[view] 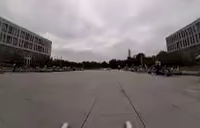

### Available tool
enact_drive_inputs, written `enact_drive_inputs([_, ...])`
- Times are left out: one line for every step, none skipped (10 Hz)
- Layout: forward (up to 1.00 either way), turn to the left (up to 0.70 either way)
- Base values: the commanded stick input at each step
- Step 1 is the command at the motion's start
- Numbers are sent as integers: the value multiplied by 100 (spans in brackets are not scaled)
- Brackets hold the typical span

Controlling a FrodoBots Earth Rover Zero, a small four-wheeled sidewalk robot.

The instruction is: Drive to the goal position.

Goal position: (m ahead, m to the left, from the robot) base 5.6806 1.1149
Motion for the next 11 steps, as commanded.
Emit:
enact_drive_inputs([45, 0])
enact_drive_inputs([45, 0])
enact_drive_inputs([45, 0])
enact_drive_inputs([45, 0])
enact_drive_inputs([45, 0])
enact_drive_inputs([45, 0])
enact_drive_inputs([45, 0])
enact_drive_inputs([45, 0])
enact_drive_inputs([45, 0])
enact_drive_inputs([45, 0])
enact_drive_inputs([47, 0])
